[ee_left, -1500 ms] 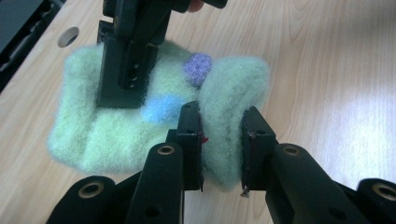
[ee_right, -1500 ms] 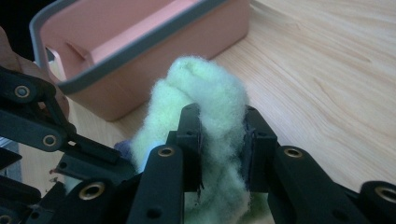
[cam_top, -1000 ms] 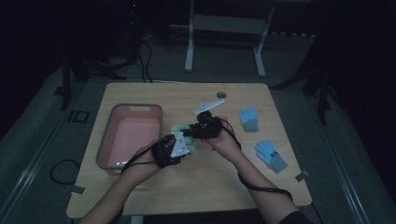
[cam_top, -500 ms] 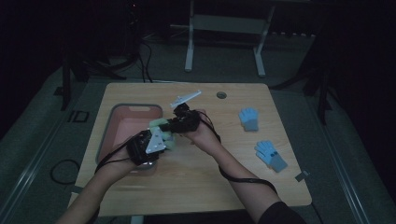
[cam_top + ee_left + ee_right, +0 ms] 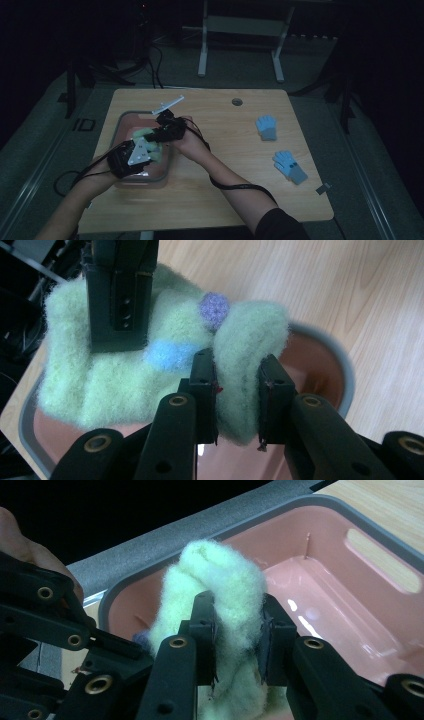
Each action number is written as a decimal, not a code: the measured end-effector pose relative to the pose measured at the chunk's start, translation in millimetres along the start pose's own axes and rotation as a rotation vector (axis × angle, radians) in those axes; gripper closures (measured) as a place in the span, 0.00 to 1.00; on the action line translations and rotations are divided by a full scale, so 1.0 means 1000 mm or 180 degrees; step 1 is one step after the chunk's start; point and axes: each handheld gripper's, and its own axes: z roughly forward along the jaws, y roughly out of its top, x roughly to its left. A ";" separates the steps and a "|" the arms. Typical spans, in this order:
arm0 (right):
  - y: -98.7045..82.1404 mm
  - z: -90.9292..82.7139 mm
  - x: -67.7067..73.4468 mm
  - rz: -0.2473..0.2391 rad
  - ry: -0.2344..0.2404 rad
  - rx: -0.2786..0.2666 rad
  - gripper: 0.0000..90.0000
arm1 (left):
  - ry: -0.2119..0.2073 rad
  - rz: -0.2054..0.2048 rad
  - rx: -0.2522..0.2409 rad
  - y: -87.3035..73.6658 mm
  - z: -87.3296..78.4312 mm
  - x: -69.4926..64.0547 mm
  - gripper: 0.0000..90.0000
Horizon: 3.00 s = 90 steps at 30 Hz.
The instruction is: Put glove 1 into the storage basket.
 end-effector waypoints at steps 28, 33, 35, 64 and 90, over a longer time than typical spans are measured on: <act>-0.029 0.038 -0.031 0.0431 -0.0115 0.0315 0.63 | -0.0730 -0.0104 0.0681 -0.024 0.067 0.019 0.65; -0.026 0.026 -0.026 0.0358 -0.0075 0.0262 0.61 | -0.0652 -0.0328 0.0632 -0.023 0.059 0.024 0.50; -0.026 0.021 -0.024 0.0313 -0.0075 0.0222 0.61 | -0.0609 -0.0425 0.0555 -0.020 0.053 0.025 0.42; -0.079 -0.071 -0.032 0.0197 -0.0334 0.0058 0.57 | -0.0617 -0.0723 0.0050 0.056 0.048 -0.003 0.18; -0.159 -0.131 -0.058 0.0312 -0.0601 -0.0050 0.56 | -0.0905 -0.0327 -0.0120 0.094 0.084 -0.074 0.10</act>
